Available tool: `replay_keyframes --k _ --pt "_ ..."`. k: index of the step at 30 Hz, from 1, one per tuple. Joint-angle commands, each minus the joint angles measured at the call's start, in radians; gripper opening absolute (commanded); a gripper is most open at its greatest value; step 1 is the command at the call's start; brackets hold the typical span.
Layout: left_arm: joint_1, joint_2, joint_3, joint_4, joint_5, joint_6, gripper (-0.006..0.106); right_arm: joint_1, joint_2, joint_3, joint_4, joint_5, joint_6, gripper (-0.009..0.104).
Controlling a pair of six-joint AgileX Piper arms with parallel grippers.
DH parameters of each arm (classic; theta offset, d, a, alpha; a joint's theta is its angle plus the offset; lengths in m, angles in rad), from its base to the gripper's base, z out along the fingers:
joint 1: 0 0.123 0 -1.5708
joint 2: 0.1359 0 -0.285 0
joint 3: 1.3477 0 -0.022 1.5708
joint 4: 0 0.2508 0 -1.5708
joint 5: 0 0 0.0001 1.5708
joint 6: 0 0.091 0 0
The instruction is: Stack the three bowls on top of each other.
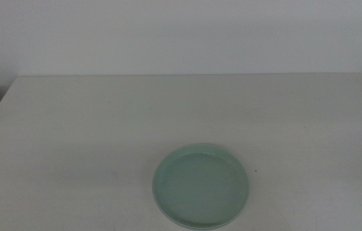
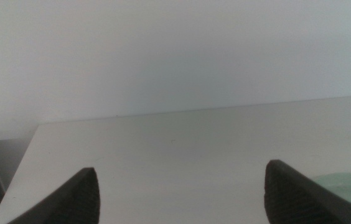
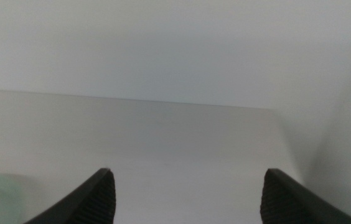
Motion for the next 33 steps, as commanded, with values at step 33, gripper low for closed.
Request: replay_keyframes --k 33 --pt "0.001 -0.037 0.18 -0.007 -0.207 -0.012 0.089 -0.278 -0.299 0.396 0.309 -0.186 -0.272 0.059"
